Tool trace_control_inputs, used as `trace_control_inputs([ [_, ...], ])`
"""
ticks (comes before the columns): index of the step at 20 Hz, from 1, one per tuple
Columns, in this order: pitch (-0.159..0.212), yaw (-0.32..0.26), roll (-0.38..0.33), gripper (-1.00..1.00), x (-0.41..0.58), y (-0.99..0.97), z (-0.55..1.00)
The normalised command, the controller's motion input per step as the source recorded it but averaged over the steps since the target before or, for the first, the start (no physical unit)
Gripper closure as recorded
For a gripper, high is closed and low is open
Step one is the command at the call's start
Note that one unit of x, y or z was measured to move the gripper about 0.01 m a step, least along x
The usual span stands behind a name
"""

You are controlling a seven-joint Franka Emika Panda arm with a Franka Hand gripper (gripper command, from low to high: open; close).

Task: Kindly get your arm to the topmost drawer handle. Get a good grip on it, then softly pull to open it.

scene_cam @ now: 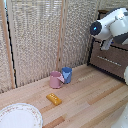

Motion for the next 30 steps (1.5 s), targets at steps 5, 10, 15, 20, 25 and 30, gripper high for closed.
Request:
trace_control_inputs([
  [5, 0.0, 0.036, -0.051, 1.0, 0.0, -0.58, 0.0],
  [10, 0.001, -0.035, 0.01, 1.0, 0.009, -0.2, 0.0],
  [15, 0.033, -0.143, 0.049, 1.0, -0.016, 0.0, 0.0],
  [20, 0.002, -0.018, 0.01, 1.0, -0.052, 0.02, 0.0],
  [25, 0.004, 0.0, 0.051, 1.0, 0.036, 0.17, -0.05],
  [30, -0.002, 0.0, 0.361, 1.0, 0.015, 0.44, 0.01],
])
